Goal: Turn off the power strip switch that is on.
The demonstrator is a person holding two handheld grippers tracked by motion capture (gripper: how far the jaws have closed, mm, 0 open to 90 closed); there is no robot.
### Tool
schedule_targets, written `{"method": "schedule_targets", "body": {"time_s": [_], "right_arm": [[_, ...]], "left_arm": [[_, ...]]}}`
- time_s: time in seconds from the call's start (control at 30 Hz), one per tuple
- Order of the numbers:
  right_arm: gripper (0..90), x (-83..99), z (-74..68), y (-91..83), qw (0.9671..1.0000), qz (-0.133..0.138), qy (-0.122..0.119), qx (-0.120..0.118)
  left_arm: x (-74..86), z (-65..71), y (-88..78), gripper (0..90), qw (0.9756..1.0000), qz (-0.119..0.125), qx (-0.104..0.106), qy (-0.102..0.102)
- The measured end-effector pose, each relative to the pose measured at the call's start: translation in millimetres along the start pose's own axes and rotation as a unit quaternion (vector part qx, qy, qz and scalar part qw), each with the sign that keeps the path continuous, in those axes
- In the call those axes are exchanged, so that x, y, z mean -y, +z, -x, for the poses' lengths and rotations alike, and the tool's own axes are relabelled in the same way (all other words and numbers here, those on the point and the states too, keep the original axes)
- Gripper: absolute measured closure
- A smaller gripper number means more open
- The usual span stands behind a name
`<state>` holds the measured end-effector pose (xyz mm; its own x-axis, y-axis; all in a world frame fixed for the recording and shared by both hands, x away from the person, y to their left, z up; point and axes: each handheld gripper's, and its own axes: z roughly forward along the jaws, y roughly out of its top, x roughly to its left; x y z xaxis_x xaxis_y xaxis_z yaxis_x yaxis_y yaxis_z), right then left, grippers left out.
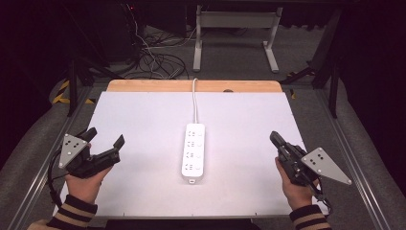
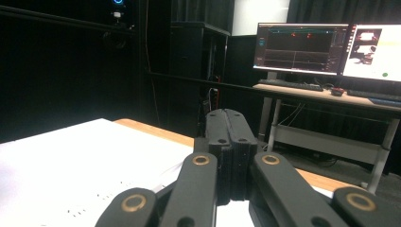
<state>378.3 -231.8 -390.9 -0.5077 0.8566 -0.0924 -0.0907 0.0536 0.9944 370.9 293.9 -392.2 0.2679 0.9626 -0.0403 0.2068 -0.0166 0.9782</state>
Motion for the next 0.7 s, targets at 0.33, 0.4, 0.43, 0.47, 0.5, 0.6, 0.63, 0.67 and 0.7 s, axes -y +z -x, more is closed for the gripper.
{"method": "schedule_targets", "body": {"time_s": [0.33, 0.4, 0.43, 0.47, 0.5, 0.6, 0.63, 0.67, 0.7], "right_arm": [[16.4, 7.0, 3.7, 3.6, 0.9976, 0.046, -0.005, 0.05], [12.8, 8.4, 5.5, 5.9, 0.9975, 0.039, 0.002, 0.058], [9.8, 9.3, 6.4, 6.7, 0.9979, 0.036, 0.005, 0.053], [8.9, 10.1, 6.6, 7.6, 0.998, 0.034, 0.009, 0.052], [8.7, 10.7, 6.6, 8.3, 0.9982, 0.031, 0.006, 0.052], [7.4, 11.9, 5.3, 10.0, 0.9981, 0.033, -0.002, 0.052], [7.1, 12.1, 4.9, 10.2, 0.9982, 0.033, 0.0, 0.05], [6.9, 12.1, 4.7, 10.3, 0.9981, 0.033, -0.002, 0.053], [6.5, 12.3, 4.5, 10.6, 0.9979, 0.036, -0.005, 0.055]], "left_arm": [[0.7, -0.2, -0.8, 8.6, 1.0, -0.002, 0.0, 0.001], [0.8, -0.4, -0.7, 8.6, 1.0, -0.002, -0.001, 0.001], [0.9, -0.4, -0.7, 8.5, 1.0, -0.002, 0.0, 0.001], [0.9, -0.4, -0.7, 8.5, 1.0, -0.002, 0.001, 0.0], [1.0, -0.4, -0.7, 8.5, 1.0, -0.003, 0.001, 0.001], [1.1, -0.2, -0.9, 8.4, 1.0, -0.004, 0.003, 0.003], [1.2, -0.2, -0.9, 8.4, 1.0, -0.003, 0.003, 0.003], [1.3, -0.1, -0.9, 8.4, 1.0, -0.002, 0.004, 0.002], [1.4, -0.1, -1.1, 8.3, 1.0, -0.002, 0.004, 0.002]]}}
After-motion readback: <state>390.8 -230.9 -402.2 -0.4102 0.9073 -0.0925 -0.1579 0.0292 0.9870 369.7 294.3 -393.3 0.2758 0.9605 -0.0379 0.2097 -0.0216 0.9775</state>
